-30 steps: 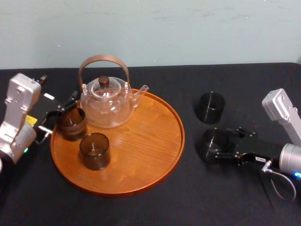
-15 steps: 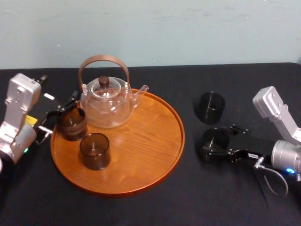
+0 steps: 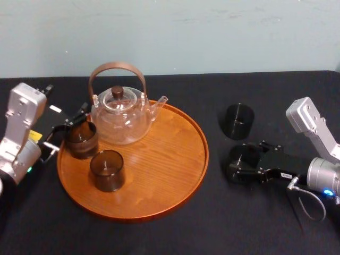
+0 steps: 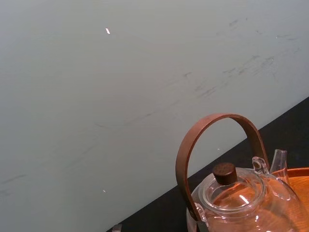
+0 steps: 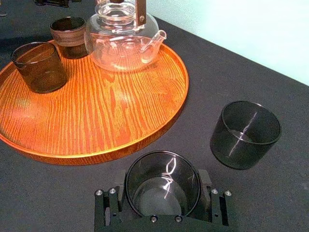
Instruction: Pick up the glass from the table and place it on the tray.
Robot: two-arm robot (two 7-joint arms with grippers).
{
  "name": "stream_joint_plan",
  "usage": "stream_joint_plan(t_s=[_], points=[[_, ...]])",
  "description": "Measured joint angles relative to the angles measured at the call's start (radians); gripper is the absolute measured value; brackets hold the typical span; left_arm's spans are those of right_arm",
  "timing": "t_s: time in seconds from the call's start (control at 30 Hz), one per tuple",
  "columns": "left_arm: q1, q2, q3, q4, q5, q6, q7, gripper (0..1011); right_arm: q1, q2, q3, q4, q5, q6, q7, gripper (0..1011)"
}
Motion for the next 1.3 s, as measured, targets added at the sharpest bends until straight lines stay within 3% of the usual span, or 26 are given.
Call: stream_joint_plan(t_s=[0.87,1.3], points=[[0.000,0.000,0.000,0.000,0.000,0.000,0.000,1001,-0.006,0.009,0.012,-0.017,0.014,-0.020,0.012,902],[0.000,0.000,0.000,0.000,0.000,0.000,0.000,1001,0.065,-0.009,-0.007,-0.021,0.017,-0.049,0.045,902]])
